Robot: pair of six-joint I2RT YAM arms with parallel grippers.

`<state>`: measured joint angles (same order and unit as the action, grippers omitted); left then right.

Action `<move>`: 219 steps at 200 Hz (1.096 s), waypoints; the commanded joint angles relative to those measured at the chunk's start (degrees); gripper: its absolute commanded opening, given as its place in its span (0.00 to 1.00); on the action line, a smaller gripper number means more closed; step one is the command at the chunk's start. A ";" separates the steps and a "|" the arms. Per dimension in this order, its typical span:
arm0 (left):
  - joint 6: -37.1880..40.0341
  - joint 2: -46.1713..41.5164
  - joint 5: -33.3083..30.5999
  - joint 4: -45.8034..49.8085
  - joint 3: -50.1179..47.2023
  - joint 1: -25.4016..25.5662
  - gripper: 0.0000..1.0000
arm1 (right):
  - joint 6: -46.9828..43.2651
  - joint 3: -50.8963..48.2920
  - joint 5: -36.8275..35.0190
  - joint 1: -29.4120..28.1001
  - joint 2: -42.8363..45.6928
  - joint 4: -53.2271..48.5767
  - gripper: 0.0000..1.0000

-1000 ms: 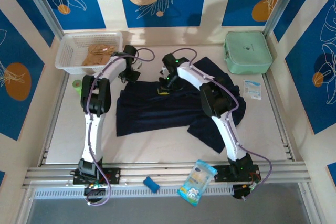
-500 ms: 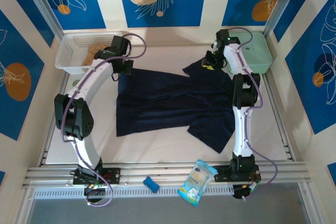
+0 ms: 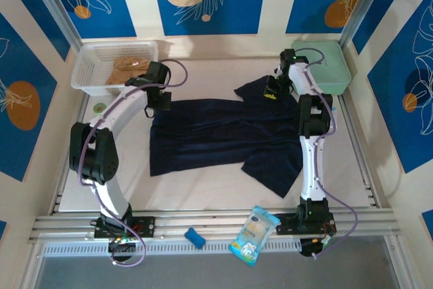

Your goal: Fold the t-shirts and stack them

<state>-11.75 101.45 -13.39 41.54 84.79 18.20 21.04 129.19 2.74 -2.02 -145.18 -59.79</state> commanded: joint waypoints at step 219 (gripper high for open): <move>0.65 -6.41 -3.26 0.70 -2.01 0.39 0.00 | -25.60 21.28 -13.66 -8.30 -7.17 -1.24 0.47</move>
<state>-11.53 95.61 -16.97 41.34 81.41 18.20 0.54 148.22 -9.06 -9.54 -150.89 -62.41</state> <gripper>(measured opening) 0.055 0.464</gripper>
